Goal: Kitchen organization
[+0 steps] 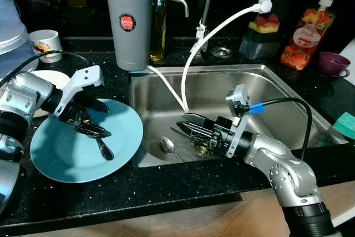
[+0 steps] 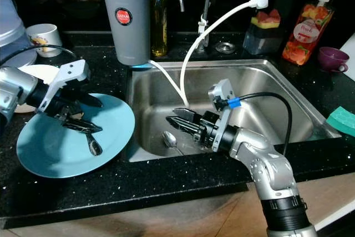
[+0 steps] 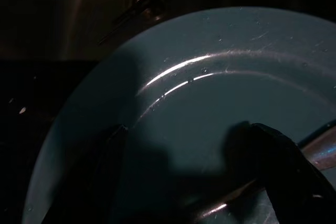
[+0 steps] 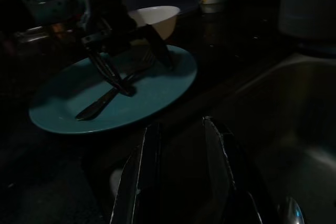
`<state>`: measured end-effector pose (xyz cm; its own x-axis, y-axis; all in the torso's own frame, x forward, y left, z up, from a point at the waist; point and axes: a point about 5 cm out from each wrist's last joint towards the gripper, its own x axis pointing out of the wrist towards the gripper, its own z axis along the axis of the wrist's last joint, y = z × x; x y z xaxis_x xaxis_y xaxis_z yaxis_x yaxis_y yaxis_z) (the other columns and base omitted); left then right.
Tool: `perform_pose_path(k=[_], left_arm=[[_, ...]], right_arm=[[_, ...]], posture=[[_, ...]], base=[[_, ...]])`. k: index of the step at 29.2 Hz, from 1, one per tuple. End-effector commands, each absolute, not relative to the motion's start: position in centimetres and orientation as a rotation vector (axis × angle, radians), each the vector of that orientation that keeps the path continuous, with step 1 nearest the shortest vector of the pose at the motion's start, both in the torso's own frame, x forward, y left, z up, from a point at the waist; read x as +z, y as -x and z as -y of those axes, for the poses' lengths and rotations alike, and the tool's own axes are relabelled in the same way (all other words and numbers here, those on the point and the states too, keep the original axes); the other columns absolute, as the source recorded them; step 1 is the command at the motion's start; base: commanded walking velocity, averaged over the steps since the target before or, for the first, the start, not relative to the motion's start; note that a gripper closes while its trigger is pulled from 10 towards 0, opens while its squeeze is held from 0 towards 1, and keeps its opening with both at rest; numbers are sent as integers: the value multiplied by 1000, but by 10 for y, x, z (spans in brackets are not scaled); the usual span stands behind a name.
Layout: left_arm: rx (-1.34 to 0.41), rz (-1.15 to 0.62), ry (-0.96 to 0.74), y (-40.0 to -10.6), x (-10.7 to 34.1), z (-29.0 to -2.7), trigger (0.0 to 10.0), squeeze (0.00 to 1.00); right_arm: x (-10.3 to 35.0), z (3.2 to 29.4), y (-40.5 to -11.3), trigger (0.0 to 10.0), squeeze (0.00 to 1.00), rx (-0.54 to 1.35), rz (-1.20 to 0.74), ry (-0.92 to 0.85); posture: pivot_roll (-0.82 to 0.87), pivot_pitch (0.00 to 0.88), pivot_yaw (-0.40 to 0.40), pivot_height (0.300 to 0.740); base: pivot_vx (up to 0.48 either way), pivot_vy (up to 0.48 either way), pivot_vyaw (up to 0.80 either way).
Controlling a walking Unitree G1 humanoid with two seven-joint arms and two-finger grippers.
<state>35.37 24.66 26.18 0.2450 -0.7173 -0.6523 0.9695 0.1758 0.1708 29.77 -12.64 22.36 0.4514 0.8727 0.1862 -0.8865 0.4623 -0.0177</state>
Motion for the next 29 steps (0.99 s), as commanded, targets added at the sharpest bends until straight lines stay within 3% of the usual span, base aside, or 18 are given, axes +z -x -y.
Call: perform_pose_path(k=[1, 16, 29], left_arm=[[-1269, -462, -643, -353, 270, -246, 10000, 0], [-1332, -418, -671, -345, 272, -245, 10000, 0], [-1392, -558, -901, -336, 255, -249, 10000, 0]], right_arm=[[224, 124, -294, 10000, 0, 1121, 168, -83], [225, 124, -294, 10000, 0, 1147, 160, -89], [224, 123, -293, 10000, 0, 1158, 158, -75]], posture=[[-6, 50, -44, 740], [1, 58, -52, 740], [3, 61, -50, 740]], base=[[0, 0, 0], [0, 0, 0], [0, 0, 0]])
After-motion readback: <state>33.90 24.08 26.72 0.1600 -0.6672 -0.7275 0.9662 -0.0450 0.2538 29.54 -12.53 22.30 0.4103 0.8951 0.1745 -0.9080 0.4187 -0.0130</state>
